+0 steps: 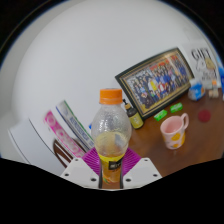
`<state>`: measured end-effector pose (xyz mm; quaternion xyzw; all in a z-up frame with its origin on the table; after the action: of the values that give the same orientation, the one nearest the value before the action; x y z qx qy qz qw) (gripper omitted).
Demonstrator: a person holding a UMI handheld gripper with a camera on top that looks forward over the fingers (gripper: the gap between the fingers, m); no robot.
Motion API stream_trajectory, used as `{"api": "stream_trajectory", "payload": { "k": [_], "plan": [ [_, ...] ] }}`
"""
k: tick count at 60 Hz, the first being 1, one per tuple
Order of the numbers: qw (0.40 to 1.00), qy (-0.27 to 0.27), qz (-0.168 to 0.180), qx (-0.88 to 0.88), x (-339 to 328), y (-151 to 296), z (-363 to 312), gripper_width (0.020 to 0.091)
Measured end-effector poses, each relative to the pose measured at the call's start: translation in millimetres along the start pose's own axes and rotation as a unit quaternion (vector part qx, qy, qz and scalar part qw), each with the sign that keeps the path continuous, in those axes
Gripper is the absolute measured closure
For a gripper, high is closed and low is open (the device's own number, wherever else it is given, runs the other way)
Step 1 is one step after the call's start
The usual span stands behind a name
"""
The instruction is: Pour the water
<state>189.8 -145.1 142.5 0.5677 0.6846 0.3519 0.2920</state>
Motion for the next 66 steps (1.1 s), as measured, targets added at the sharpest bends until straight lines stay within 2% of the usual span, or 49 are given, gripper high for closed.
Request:
{"api": "stream_trajectory", "payload": {
  "k": [7,19,33,41,51,60,66],
  "plan": [
    [0.977,0.010,0.012,0.215,33,29,-17,0.0879],
    [0.882,-0.004,0.022,0.470,79,45,14,0.0879],
    [0.754,-0.039,0.036,0.655,110,37,56,0.0877],
    [0.733,-0.045,0.034,0.678,115,34,69,0.0879],
    [0.774,-0.047,0.010,0.631,113,34,66,0.0878],
    [0.887,-0.029,-0.001,0.461,102,56,60,0.0878],
    [0.959,-0.008,0.018,0.284,99,92,64,0.0877]
  ]
}}
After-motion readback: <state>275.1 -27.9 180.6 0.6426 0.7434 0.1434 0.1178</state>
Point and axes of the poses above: the point between the fingertips, and its own axes, seen from behind it with the camera up: z to the right, y up, x forward, the way the camera looks, the point moved 4 cm from there along -x, backward, against the way the camera looks, and after that the axes turned 15 degrees about z, right-handed, at the moved point
